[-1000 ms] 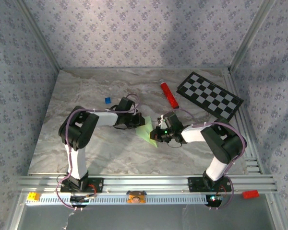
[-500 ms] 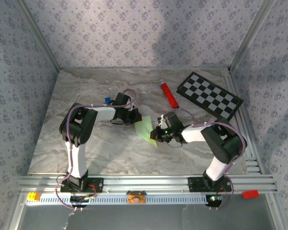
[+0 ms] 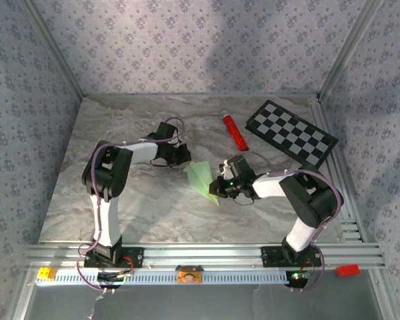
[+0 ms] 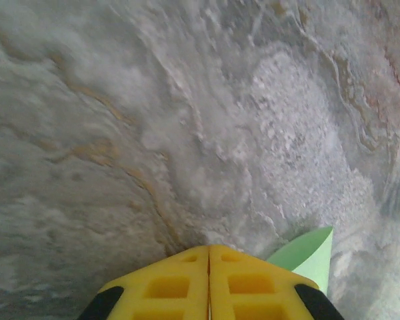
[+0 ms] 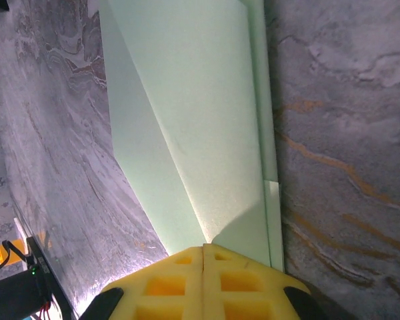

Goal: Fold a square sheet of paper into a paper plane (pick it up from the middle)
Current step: Fourth fold the wing at the center of the table.

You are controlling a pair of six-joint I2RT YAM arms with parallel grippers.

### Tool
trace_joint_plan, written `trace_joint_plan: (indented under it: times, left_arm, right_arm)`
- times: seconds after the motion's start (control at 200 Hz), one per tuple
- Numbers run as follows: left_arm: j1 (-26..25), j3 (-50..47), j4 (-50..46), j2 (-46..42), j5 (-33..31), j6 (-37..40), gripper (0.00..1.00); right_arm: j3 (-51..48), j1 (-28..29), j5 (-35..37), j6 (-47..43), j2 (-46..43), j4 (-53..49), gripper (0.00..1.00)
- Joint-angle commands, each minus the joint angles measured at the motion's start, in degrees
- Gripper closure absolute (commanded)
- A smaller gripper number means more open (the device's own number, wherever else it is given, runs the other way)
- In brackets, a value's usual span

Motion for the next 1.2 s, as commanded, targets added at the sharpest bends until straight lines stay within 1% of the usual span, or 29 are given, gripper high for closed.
trace_joint_plan:
  times: [0.0,0.09,0.22,0.355,0.48,0.615,0.79,0.94,1.194]
  left_arm:
    - [1.0,1.5,-2.1,-2.1,-4.4,1.4,0.92]
    - [0.9,0.9,-2.6,-4.5,-4.6,1.4,0.91]
    - [-0.1,-2.4,-0.4,-10.0,-5.0,-0.5,0.88]
    - [-4.2,-4.9,0.8,-13.1,-3.3,-0.9,0.87]
    - [-8.7,-6.8,2.7,-12.3,-1.5,-1.6,0.88]
    - [-11.3,-8.1,4.1,-9.6,-1.8,-2.3,0.89]
    - [-11.6,-9.7,5.4,-6.8,-3.1,-2.4,0.9]
    - [-11.5,-10.0,3.7,-5.5,-5.1,-0.5,0.9]
    - [-11.7,-12.4,5.4,-5.3,-5.2,-1.0,0.92]
  right_arm:
    - [-2.3,-0.1,1.2,-1.5,2.0,-10.7,1.0]
    - [-2.0,-0.1,1.0,-1.7,2.1,-10.7,1.0]
    - [-1.7,-0.1,0.6,-2.2,2.0,-10.8,1.0]
    - [-1.0,-0.3,-0.1,-3.2,2.0,-11.6,1.0]
    - [-0.9,-0.5,-0.2,-3.4,1.6,-12.1,1.0]
    - [-0.9,-0.6,-0.1,-3.2,1.3,-12.0,1.0]
    - [-0.8,-0.7,-0.5,-3.3,0.8,-12.1,1.0]
    - [0.1,-0.8,-0.4,-3.9,-0.2,-13.4,1.0]
    - [5.8,-0.8,-2.0,-4.3,-2.7,-14.3,1.0]
